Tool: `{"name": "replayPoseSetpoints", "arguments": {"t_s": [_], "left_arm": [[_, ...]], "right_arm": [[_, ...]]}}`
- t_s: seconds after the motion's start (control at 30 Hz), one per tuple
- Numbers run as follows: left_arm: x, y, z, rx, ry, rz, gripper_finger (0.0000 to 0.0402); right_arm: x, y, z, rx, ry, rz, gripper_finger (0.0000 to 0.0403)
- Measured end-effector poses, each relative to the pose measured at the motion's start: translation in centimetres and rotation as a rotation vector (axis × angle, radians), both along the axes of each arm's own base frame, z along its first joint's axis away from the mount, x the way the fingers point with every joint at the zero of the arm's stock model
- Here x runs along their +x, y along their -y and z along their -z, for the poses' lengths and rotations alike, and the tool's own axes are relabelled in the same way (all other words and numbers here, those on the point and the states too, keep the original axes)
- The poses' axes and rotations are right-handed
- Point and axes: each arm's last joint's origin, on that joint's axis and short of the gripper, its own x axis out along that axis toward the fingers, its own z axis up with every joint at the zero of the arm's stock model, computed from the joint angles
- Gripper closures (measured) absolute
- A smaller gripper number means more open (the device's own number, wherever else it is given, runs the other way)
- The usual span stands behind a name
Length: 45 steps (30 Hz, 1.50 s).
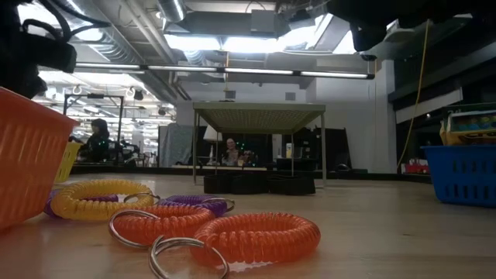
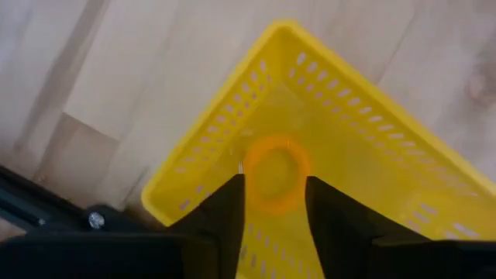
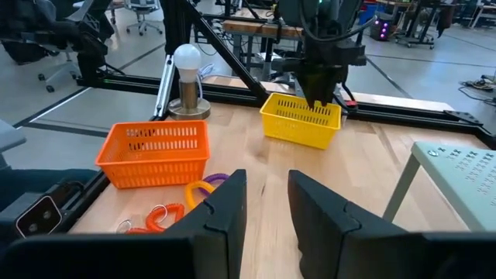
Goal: Pick & Place Office Desk Supplies
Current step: Put the violet spring keychain into the yellow bin
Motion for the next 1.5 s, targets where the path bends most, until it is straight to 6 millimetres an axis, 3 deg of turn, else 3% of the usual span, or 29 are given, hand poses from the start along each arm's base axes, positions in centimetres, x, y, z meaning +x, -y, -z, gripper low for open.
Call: {"name": "replayPoseSetpoints", "arguments": {"t_s": [0.17,0.37,0.43,0.73,0.9,1.2,1.4,1.5], "left_arm": [[0.8,0.0,-1.2,0.076,0.106,0.032,0.0244],[5.0,1.8,-5.1,0.050,0.633,0.238,0.0252],[6.5,2.4,-5.5,0.038,0.714,0.306,0.0259],[11.8,3.6,0.7,-0.038,0.365,0.545,0.0280],[15.0,4.5,0.7,-0.065,0.321,0.666,0.0285],[20.3,5.2,-1.9,-0.117,0.332,0.709,0.0283],[23.3,6.0,-1.1,-0.027,0.257,0.795,0.0273],[24.6,6.3,0.2,0.007,0.219,0.837,0.0272]], "right_arm": [[0.0,0.0,0.0,0.002,0.000,0.000,0.0304],[0.0,0.0,0.0,0.003,0.000,0.001,0.0304],[0.0,0.0,0.0,0.003,0.000,0.001,0.0304],[0.0,0.0,0.1,0.025,-0.011,0.006,0.0304],[0.0,0.0,0.1,0.022,-0.014,0.008,0.0304],[0.0,0.0,0.2,0.017,-0.026,0.009,0.0304],[-0.1,0.0,0.3,0.016,-0.034,0.004,0.0304],[-0.1,-0.1,0.3,0.017,-0.031,0.001,0.0305]]}}
